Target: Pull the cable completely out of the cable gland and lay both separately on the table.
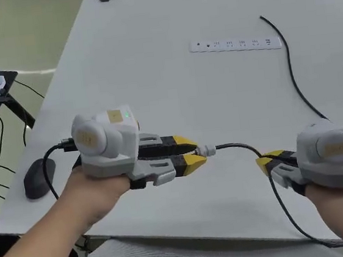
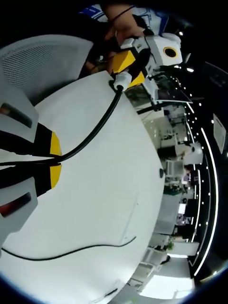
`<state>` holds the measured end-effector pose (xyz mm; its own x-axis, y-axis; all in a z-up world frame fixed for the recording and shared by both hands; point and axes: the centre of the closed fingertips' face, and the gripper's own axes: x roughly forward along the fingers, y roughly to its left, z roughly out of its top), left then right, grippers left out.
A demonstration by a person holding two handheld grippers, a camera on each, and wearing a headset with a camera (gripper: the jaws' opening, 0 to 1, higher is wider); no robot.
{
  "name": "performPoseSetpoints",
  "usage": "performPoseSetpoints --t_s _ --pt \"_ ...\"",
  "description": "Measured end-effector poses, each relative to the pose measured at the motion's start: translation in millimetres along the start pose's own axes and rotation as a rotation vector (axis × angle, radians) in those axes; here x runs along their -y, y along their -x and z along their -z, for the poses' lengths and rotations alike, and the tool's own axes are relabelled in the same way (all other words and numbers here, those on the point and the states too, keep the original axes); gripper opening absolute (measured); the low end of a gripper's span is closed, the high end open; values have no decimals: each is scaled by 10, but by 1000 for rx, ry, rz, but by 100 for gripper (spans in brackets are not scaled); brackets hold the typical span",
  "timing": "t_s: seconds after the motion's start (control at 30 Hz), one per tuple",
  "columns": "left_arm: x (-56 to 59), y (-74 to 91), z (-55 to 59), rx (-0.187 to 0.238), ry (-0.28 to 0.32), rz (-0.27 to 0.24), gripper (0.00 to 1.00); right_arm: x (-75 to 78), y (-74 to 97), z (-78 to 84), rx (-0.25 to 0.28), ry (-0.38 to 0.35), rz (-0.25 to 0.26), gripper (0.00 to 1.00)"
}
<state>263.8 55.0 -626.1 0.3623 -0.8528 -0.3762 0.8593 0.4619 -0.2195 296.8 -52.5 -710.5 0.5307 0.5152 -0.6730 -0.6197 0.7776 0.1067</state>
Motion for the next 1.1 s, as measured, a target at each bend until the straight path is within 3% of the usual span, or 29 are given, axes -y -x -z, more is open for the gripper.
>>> performPoseSetpoints --t_s 0.1,0.27,0.47,0.9,0.97,1.1 --pt "-6 2 0 3 2 1 15 87 -13 84 -9 -45 24 0" --pt "-4 -11 2 4 1 4 15 89 -12 120 -6 -80 25 0" --pt "-7 0 1 6 5 7 15 70 -1 114 -3 -76 28 0" --pt "-43 32 2 10 15 -8 15 14 27 106 7 -28 11 1" --pt "-50 30 2 11 16 -11 15 -3 35 107 2 22 10 1" --pt "-56 24 8 7 14 -15 15 -12 42 90 10 45 8 5"
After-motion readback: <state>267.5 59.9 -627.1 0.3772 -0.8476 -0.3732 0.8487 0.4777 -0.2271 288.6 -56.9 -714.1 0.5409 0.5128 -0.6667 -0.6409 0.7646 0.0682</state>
